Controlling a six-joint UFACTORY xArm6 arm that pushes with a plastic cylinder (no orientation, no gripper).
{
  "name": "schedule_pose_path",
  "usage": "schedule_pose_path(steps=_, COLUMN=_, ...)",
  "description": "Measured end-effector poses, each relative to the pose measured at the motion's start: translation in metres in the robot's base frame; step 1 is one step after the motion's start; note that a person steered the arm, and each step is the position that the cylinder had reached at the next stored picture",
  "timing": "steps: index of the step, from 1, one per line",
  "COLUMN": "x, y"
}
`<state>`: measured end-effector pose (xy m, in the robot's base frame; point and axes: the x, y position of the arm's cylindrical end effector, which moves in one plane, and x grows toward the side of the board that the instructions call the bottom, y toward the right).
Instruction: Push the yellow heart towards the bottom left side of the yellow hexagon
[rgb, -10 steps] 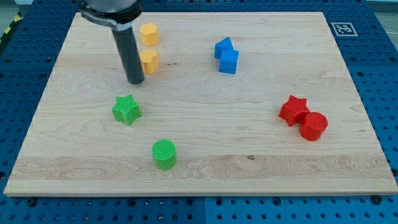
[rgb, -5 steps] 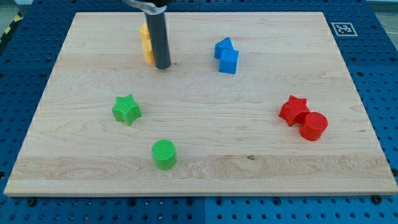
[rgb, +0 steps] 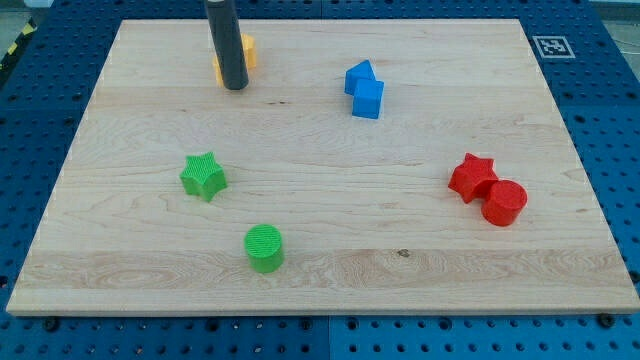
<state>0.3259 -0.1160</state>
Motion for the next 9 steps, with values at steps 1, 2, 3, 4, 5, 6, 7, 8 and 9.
schedule_pose_path(steps=1, x=0.0, y=0.0)
schedule_pose_path(steps=2, x=0.015, y=0.0)
schedule_pose_path(steps=3, x=0.019, y=0.001)
schedule_pose_path(steps=4, x=0.037, y=0.011)
schedule_pose_path(steps=5, x=0.057, y=0.024)
schedule_pose_path(steps=6, x=0.076, y=0.043)
schedule_pose_path(steps=7, x=0.083, y=0.053)
schedule_pose_path(steps=8, x=0.091, y=0.053)
schedule_pose_path(steps=9, x=0.095, y=0.053)
